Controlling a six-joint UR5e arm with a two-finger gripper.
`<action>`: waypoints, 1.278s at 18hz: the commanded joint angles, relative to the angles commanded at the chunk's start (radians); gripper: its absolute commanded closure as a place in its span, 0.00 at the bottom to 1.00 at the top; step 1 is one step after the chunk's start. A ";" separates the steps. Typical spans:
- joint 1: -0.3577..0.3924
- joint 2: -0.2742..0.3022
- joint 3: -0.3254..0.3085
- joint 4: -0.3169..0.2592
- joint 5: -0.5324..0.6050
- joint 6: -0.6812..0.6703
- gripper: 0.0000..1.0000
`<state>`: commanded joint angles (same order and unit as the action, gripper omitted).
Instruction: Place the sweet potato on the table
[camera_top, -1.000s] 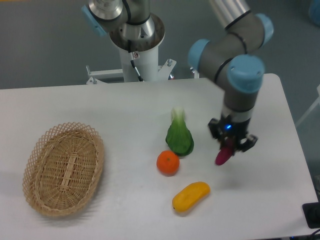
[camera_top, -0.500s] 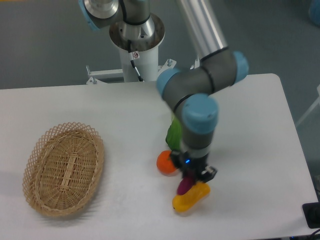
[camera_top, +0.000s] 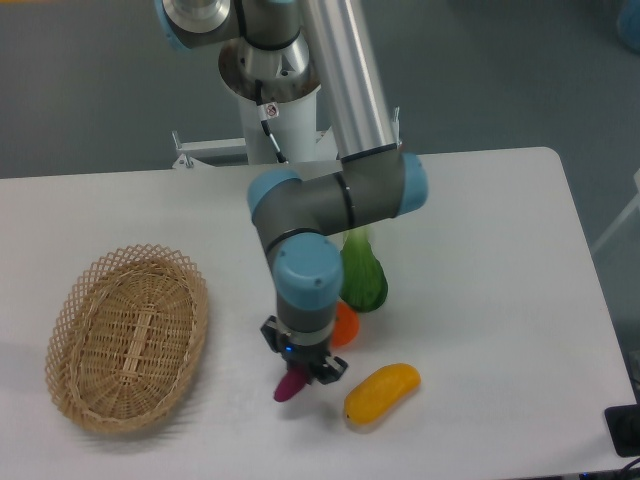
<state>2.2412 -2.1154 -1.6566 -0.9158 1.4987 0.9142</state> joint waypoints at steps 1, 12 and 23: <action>0.000 0.005 -0.008 0.000 0.000 0.002 0.40; 0.034 0.092 0.001 -0.009 0.000 0.008 0.00; 0.351 0.137 0.020 -0.021 0.000 0.303 0.00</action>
<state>2.5922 -1.9788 -1.6368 -0.9373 1.4987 1.2177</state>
